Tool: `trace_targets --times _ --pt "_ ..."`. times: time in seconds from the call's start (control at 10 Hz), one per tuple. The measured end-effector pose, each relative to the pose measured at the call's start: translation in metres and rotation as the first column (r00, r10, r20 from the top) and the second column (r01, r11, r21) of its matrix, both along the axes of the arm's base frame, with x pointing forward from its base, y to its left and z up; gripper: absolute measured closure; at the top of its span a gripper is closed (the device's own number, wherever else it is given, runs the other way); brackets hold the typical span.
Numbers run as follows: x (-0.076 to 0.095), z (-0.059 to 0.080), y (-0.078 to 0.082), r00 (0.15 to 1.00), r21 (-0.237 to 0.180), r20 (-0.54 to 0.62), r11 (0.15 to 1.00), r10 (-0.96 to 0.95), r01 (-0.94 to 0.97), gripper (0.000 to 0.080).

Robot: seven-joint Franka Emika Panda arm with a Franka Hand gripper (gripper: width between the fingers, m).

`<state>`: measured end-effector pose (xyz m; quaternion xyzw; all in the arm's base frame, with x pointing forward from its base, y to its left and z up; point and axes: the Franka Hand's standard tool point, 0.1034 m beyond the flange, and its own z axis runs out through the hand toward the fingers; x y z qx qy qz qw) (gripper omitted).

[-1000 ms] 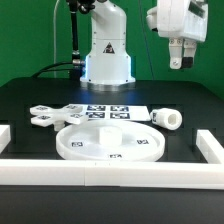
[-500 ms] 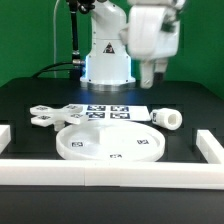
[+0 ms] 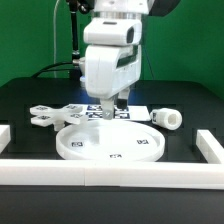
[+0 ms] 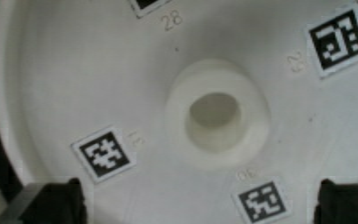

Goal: Assemble round table

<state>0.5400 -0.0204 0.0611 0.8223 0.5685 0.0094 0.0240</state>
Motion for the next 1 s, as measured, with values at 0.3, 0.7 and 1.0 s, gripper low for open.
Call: trace_targets --times 0.3,0.7,1.0 --pt "0.004 -0.014 -0.01 0.999 0.004 -0.016 0.999 0.032 -0.032 0.015" --pt "-0.006 -0.037 -0.004 0.999 0.016 -0.032 0.999 0.038 -0.038 0.015" --pt "-0.011 -0.048 -0.003 0.998 0.021 -0.045 0.999 0.039 -0.038 0.015"
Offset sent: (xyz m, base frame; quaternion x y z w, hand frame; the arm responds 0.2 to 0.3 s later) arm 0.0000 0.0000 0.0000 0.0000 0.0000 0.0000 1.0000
